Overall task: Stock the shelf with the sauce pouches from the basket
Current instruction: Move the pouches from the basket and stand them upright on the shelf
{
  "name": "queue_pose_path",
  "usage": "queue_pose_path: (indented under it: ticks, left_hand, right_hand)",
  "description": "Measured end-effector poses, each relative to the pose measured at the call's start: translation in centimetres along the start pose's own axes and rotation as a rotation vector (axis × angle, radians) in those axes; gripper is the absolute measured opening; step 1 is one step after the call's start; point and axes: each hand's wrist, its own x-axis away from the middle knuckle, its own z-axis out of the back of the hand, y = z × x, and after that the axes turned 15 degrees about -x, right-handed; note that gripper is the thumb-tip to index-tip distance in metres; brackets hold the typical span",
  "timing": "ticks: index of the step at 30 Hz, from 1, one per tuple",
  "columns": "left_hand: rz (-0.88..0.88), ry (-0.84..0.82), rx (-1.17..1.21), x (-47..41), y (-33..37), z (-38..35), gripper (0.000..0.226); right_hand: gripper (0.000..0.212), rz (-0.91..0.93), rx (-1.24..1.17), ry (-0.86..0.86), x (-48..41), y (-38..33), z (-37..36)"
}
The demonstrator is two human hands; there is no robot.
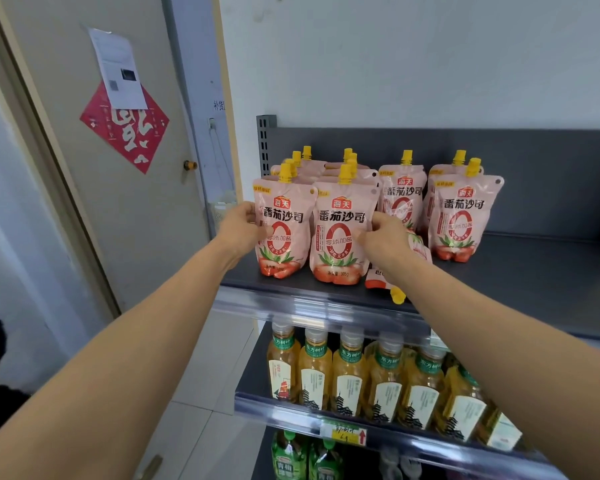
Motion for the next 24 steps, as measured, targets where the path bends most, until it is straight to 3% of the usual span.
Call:
queue_pose_path:
  ticks: [6, 16, 24]
  left_hand:
    - [-0.009, 0.002, -0.017, 0.0, -0.1, -0.2, 0.034]
    - [0.002, 0.163, -0.131, 1.4, -0.1, 0.1, 0.045]
    - [0.031, 0.152, -0.156, 2.8, 0.3, 0.0, 0.043]
  right_hand:
    - [0.028, 0.004, 0.077, -0.018, 0.2, -0.1, 0.5]
    - [0.019, 0.03, 0.233, -0.004, 1.6, -0.8, 1.5]
    - [0.021, 0.068, 0.314, -0.012, 2.6, -1.2, 1.6]
